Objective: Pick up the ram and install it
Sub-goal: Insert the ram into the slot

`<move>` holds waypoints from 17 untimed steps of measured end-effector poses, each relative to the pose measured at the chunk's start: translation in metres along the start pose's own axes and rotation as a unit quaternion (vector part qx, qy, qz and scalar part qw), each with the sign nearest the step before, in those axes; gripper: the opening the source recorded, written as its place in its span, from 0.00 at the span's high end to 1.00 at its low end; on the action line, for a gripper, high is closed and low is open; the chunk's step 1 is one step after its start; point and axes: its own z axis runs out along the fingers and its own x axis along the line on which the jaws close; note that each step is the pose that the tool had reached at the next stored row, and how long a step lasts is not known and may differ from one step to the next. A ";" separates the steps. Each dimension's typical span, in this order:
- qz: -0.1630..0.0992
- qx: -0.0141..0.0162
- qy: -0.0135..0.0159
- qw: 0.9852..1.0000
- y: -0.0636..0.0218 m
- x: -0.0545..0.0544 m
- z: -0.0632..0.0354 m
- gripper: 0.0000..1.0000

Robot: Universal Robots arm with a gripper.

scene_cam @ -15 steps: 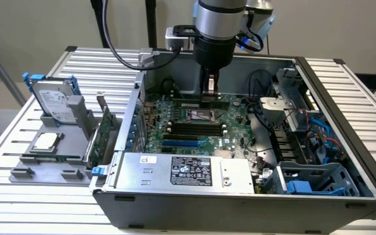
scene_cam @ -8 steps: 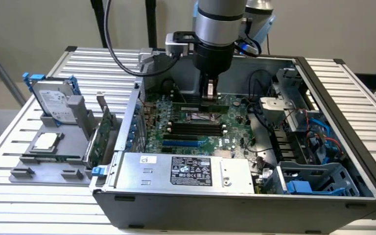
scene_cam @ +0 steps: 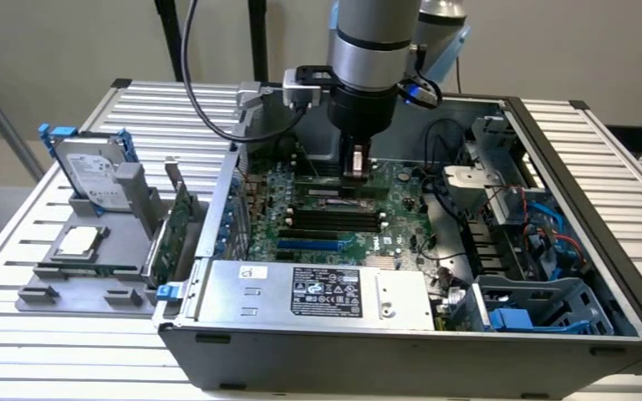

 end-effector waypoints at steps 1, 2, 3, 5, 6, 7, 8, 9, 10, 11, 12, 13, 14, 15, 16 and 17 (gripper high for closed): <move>0.000 0.000 0.000 1.000 -0.0002 0.000 0.0019 1.00; 0.000 0.000 0.000 1.000 -0.0005 0.000 0.0036 1.00; 0.000 0.000 0.000 1.000 -0.0009 0.000 0.0055 1.00; 0.000 0.000 0.001 1.000 -0.0014 0.000 0.0092 1.00; 0.000 0.000 0.001 1.000 -0.0016 -0.001 0.0110 1.00; 0.000 0.000 0.001 1.000 -0.0016 -0.001 0.0126 1.00; 0.000 0.000 0.001 1.000 -0.0017 -0.001 0.0143 1.00; 0.000 -0.001 0.002 1.000 -0.0017 -0.001 0.0159 1.00; 0.000 -0.001 0.002 1.000 -0.0018 -0.001 0.0174 1.00; 0.000 -0.001 0.003 1.000 -0.0018 -0.001 0.0189 1.00; 0.000 -0.001 0.003 1.000 -0.0018 -0.002 0.0203 1.00; 0.000 -0.001 0.004 1.000 -0.0018 -0.002 0.0218 1.00; -0.001 -0.001 0.004 1.000 -0.0018 -0.002 0.0234 1.00; -0.001 -0.001 0.005 1.000 -0.0019 -0.002 0.0250 1.00; -0.002 -0.001 0.005 1.000 -0.0019 -0.002 0.0267 1.00; -0.002 -0.001 0.006 1.000 -0.0019 -0.002 0.0283 1.00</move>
